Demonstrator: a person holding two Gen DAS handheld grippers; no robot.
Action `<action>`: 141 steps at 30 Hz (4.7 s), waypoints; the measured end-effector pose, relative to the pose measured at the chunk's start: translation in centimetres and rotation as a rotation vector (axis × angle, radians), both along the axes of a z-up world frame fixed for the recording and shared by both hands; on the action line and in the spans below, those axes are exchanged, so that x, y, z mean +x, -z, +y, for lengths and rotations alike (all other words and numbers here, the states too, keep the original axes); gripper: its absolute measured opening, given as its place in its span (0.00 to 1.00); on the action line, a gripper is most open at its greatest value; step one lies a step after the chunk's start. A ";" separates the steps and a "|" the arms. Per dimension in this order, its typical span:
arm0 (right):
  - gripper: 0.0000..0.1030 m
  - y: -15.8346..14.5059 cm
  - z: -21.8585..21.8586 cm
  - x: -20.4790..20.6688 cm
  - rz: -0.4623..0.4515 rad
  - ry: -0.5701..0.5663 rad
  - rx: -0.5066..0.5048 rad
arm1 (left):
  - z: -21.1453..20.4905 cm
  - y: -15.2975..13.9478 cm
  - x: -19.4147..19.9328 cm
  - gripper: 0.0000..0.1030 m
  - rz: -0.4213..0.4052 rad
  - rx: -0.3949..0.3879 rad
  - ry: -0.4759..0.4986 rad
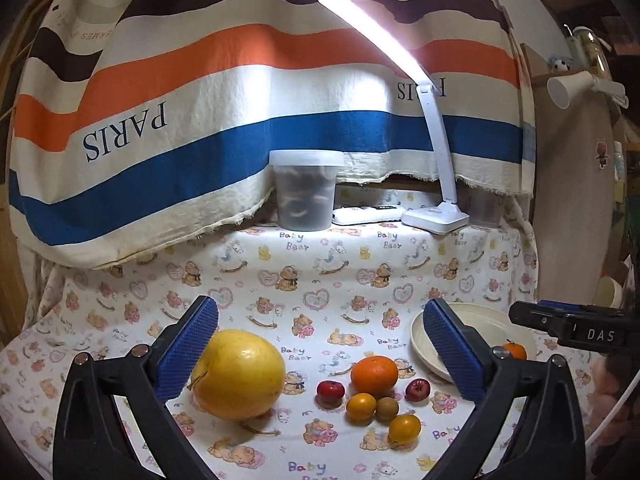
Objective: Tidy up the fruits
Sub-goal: 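Open the right tool on the plate while the left tool drops the apple beside it, then raise the left tool and move it over the small tangerine on the cloth, then close the left tool on the small tangerine and lift it, then grasp the brown kiwi with the right tool while the left tool holds the tangerine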
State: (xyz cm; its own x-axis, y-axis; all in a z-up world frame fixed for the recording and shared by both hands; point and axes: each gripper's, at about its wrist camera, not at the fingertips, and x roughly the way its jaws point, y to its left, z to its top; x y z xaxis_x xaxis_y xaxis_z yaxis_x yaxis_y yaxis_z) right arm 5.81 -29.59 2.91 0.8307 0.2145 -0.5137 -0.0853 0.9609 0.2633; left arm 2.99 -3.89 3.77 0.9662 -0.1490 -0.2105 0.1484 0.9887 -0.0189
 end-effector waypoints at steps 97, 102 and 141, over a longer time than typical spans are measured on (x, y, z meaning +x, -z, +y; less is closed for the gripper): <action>0.69 -0.2 -0.1 -0.3 0.009 0.060 -0.070 | -0.4 3.7 5.0 0.26 0.500 0.007 0.095; 0.69 -0.3 0.2 -0.4 -0.004 0.053 -0.078 | 0.3 1.4 4.1 0.26 0.404 0.037 0.090; 0.49 3.9 12.5 5.6 0.331 -0.303 -0.083 | 5.8 1.3 6.6 0.26 0.469 -0.063 0.024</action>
State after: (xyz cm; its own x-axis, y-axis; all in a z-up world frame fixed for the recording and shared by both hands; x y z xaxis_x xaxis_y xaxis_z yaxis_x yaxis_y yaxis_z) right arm 11.36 -17.11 -0.95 0.5254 0.3689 -0.7667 -0.2898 0.9248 0.2464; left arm 9.55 1.90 2.47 0.7652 -0.1964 -0.6132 0.1318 0.9800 -0.1494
